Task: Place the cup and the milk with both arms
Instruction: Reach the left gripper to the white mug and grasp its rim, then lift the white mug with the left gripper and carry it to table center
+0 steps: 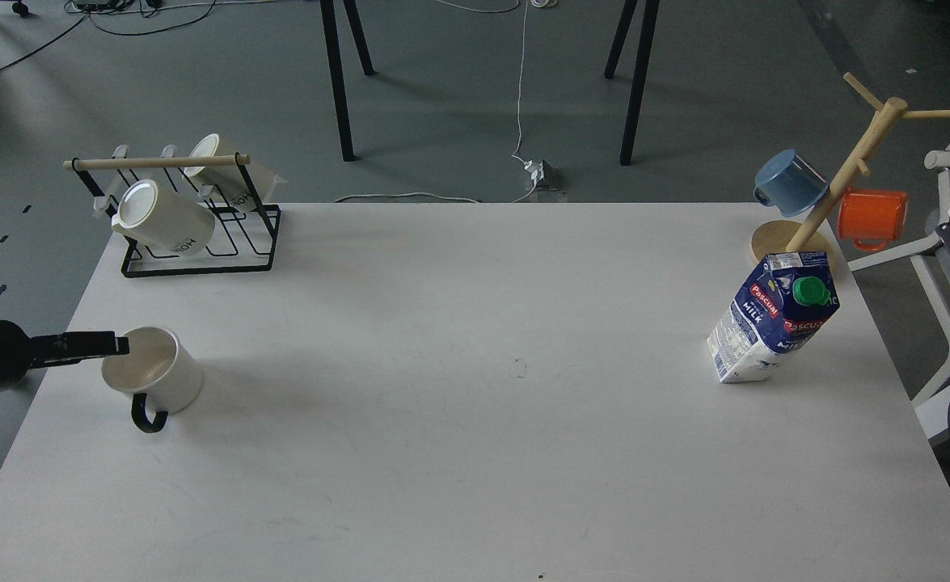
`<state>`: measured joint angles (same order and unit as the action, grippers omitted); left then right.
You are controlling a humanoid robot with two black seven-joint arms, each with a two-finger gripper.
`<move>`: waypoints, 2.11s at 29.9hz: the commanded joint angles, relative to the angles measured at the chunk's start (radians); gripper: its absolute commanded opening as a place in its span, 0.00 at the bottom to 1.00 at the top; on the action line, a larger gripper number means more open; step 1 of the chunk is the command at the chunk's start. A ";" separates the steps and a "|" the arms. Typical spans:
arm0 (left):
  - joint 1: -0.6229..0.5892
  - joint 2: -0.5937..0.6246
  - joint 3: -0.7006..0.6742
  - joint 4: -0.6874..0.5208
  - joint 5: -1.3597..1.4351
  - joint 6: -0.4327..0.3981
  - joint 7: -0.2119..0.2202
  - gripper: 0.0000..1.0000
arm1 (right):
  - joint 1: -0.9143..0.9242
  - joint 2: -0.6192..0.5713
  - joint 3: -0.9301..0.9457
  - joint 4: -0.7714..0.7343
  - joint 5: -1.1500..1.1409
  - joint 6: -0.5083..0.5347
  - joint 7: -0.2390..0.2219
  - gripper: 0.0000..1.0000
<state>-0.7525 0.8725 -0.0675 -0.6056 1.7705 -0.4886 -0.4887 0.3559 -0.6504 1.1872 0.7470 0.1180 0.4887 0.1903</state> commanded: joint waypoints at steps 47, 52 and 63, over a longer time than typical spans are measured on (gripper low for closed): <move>0.022 -0.067 -0.015 0.066 -0.014 0.125 0.000 0.01 | -0.028 0.000 0.000 -0.011 0.000 0.000 0.000 0.99; -0.011 -0.064 -0.043 -0.009 -0.020 0.108 0.000 0.01 | -0.028 0.000 0.000 -0.012 0.000 0.000 0.000 0.99; -0.209 -0.325 -0.058 -0.157 -0.025 0.000 0.000 0.01 | 0.009 -0.002 0.002 -0.138 0.000 0.000 0.000 0.99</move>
<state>-0.9360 0.6263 -0.1305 -0.7443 1.7439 -0.4747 -0.4886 0.3471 -0.6503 1.1891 0.6395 0.1181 0.4887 0.1902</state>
